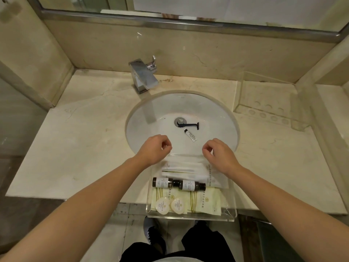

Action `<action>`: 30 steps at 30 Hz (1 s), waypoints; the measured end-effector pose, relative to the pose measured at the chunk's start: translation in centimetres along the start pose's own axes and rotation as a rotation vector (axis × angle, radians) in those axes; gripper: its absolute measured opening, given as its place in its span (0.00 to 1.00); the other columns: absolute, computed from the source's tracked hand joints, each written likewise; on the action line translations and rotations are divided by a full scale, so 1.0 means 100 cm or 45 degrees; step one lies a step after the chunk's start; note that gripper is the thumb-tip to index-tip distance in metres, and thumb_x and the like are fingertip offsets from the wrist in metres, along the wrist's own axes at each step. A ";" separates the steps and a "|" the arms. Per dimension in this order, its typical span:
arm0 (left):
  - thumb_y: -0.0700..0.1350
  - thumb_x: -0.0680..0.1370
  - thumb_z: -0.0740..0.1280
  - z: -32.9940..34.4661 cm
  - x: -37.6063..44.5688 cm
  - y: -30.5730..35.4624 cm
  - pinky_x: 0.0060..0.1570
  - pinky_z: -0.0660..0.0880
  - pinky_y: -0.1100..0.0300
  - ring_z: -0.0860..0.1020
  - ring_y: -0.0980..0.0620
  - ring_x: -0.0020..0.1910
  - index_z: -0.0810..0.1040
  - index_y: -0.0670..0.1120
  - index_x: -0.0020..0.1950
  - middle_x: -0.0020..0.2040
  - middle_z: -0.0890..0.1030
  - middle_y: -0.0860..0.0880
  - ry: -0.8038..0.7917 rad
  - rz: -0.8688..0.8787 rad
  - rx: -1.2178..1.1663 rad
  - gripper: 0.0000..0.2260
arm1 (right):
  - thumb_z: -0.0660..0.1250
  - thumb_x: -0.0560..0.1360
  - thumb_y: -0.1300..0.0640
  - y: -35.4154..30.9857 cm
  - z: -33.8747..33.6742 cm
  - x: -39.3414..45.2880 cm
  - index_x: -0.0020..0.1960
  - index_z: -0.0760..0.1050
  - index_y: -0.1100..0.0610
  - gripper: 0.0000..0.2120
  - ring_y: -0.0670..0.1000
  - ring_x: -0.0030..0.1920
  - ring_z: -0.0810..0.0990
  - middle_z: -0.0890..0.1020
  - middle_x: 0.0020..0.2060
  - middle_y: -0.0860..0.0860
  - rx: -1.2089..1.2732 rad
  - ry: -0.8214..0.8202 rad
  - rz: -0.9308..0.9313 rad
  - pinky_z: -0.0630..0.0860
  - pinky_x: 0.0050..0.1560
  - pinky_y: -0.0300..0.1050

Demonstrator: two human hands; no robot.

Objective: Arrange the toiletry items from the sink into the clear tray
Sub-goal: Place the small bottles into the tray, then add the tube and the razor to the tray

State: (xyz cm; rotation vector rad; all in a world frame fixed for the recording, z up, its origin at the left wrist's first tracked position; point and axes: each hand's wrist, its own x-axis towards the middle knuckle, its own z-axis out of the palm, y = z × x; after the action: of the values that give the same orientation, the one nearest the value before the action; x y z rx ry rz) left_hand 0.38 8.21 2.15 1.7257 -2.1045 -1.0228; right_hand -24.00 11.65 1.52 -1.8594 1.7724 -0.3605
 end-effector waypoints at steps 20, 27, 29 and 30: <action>0.47 0.77 0.63 0.064 0.143 0.001 0.55 0.72 0.55 0.77 0.45 0.53 0.76 0.50 0.59 0.53 0.81 0.43 -0.295 -0.451 -0.066 0.11 | 0.57 0.80 0.53 0.064 0.022 0.131 0.71 0.67 0.58 0.21 0.56 0.71 0.60 0.59 0.75 0.52 -0.458 -0.668 0.051 0.68 0.64 0.50; 0.45 0.80 0.60 0.101 0.181 -0.001 0.67 0.65 0.54 0.68 0.44 0.70 0.64 0.52 0.75 0.72 0.70 0.46 -0.576 -0.403 0.097 0.22 | 0.58 0.79 0.55 0.077 0.044 0.181 0.65 0.69 0.59 0.16 0.58 0.73 0.56 0.46 0.79 0.50 -0.560 -0.712 -0.037 0.70 0.61 0.54; 0.45 0.80 0.59 0.110 0.188 -0.004 0.67 0.66 0.53 0.68 0.44 0.69 0.66 0.51 0.74 0.72 0.70 0.45 -0.625 -0.390 0.173 0.21 | 0.59 0.78 0.56 0.080 0.052 0.191 0.61 0.71 0.59 0.13 0.58 0.73 0.57 0.47 0.79 0.52 -0.564 -0.723 -0.079 0.70 0.60 0.53; 0.45 0.79 0.60 0.116 0.192 -0.006 0.65 0.68 0.52 0.70 0.44 0.68 0.68 0.51 0.72 0.69 0.71 0.44 -0.628 -0.395 0.205 0.20 | 0.59 0.78 0.55 0.082 0.057 0.194 0.60 0.71 0.59 0.13 0.58 0.72 0.58 0.49 0.78 0.52 -0.569 -0.722 -0.095 0.69 0.60 0.53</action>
State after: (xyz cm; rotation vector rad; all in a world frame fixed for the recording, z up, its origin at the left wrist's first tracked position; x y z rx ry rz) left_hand -11.20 -5.40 -11.32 2.0994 -2.2942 -1.5384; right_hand -25.90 -6.17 -10.98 -2.0527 1.4585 0.5367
